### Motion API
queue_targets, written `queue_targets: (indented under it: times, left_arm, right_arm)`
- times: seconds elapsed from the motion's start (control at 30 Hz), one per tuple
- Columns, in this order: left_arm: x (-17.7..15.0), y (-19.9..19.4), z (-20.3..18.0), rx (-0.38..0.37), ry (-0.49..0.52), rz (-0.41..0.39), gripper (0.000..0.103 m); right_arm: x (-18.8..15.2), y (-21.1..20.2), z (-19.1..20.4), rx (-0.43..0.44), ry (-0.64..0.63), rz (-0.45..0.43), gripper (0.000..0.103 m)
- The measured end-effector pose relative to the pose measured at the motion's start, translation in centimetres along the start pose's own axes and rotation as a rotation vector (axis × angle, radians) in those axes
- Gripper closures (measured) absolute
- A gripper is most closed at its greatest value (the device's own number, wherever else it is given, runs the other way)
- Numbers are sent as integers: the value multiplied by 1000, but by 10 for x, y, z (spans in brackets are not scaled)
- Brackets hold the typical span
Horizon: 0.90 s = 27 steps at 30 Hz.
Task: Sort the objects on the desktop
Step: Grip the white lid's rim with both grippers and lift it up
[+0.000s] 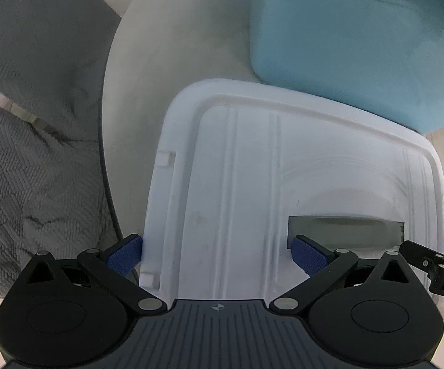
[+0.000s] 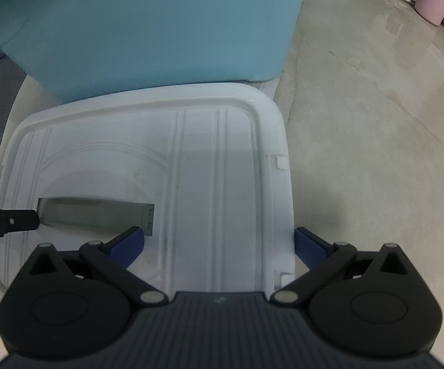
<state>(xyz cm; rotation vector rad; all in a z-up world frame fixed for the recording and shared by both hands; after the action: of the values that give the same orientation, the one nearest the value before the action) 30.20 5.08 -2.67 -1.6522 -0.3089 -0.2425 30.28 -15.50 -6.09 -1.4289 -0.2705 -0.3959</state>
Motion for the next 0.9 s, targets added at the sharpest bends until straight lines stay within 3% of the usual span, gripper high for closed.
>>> queue_targets:
  times: [0.43, 0.6, 0.9]
  left_arm:
    - [-61, -29, -20, -15, 32, 37, 0]
    - [-76, -17, -6, -22, 34, 59, 0]
    - [-80, -18, -2, -34, 11, 81, 0]
  right_arm:
    - [-40, -22, -11, -12, 27, 33, 0]
    - [-48, -28, -12, -19, 26, 51, 0]
    - [-44, -24, -16, -18, 41, 62, 0]
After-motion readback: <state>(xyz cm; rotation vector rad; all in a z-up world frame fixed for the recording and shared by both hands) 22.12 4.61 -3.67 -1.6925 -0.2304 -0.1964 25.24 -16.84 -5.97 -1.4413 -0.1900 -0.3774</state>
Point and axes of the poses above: each gripper's, at about its wrist camera, not at the fingertips, and y roughly the way its jaws point, z to its left, x to its top, the point moved 7 cm from there along y, roughly the way its jaws point, and after that the axes turned 4 degrees about -z, right-handed, at the moved point
